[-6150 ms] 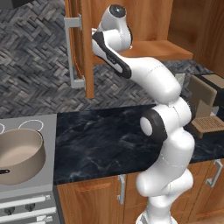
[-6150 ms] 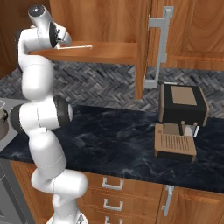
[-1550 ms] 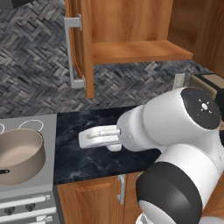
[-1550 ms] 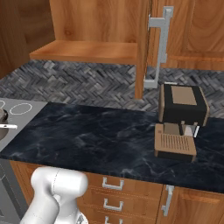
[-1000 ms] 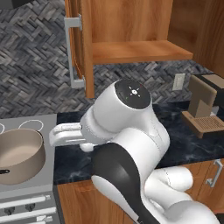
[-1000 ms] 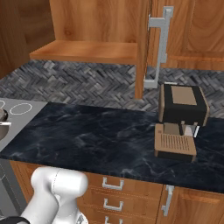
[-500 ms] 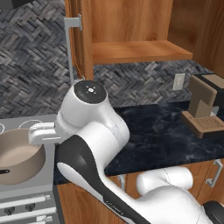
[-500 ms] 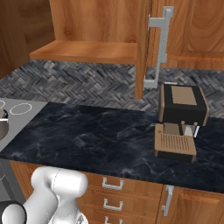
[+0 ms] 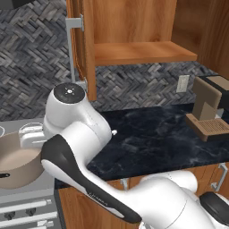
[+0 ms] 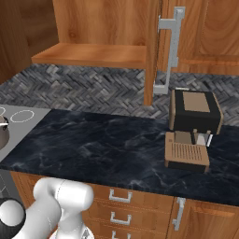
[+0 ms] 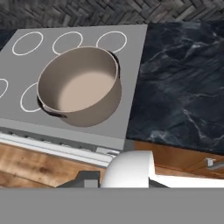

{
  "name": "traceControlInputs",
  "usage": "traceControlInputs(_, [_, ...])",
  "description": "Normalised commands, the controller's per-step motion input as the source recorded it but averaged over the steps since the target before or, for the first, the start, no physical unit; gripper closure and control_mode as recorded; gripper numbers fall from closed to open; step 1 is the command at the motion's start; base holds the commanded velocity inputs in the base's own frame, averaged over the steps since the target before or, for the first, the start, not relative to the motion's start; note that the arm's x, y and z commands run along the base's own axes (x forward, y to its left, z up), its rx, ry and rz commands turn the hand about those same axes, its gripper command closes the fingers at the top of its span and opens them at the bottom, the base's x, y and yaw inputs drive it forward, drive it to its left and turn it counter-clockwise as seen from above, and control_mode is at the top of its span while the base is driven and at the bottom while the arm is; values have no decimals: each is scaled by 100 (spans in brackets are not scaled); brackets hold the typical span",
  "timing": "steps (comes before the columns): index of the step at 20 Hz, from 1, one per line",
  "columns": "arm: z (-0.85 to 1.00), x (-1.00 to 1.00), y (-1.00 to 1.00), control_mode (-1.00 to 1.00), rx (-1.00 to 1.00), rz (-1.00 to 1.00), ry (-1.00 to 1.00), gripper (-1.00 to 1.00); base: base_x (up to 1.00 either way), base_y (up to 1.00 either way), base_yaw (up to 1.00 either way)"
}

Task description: Open the cabinet and move the ladle to the pot. Then close the cabinet.

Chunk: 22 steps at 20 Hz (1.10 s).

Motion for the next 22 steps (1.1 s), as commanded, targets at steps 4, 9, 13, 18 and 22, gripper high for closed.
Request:
traceControlInputs(4, [-2,0,5,-100,-6,0,0,100,0,0,0])
traceControlInputs(9, [0,-26,0,-100,-3,0,-4,100,0,0,0])
traceControlInputs(13, [0,-23,0,100,0,0,-3,100,-75,0,0])
traceControlInputs(18, [0,0,0,100,0,0,0,100,-64,56,0])
traceControlInputs(22, [0,0,0,100,0,0,0,100,18,98,0])
